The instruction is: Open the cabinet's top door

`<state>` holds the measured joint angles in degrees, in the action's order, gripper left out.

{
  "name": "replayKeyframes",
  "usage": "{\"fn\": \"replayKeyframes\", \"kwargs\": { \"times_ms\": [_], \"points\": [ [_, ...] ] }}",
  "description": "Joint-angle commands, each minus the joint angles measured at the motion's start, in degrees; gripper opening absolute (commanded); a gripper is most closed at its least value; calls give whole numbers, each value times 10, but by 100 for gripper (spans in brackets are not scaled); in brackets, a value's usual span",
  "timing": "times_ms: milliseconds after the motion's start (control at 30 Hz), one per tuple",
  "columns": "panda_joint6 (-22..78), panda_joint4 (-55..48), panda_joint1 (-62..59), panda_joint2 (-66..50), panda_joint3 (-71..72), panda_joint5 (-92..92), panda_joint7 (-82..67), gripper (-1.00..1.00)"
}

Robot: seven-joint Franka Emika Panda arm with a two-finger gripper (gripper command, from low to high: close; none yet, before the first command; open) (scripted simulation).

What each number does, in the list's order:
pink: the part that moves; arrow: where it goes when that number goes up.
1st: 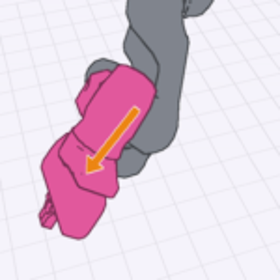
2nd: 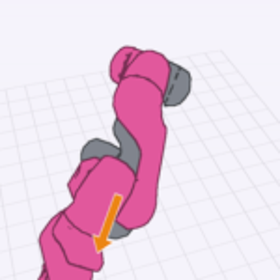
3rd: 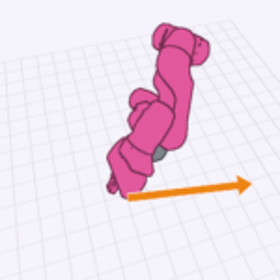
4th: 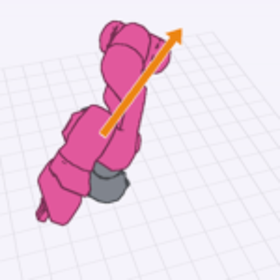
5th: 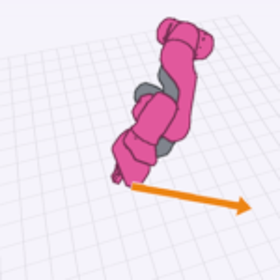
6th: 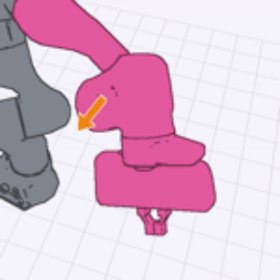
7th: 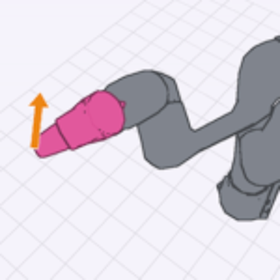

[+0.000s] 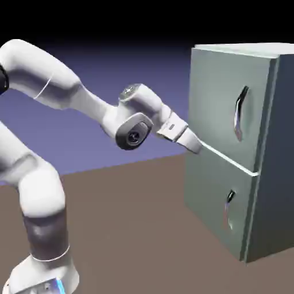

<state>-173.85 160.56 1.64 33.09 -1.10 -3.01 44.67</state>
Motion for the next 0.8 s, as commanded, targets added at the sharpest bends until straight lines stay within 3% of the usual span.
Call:
{"fn": "replayKeyframes", "kwargs": {
  "times_ms": [0, 767],
  "points": [
    [1, -4, 8, 4, -9, -25, 18, 0],
    [32, -89, 190, 85, -219, -598, 441, 0]
  ]
}}
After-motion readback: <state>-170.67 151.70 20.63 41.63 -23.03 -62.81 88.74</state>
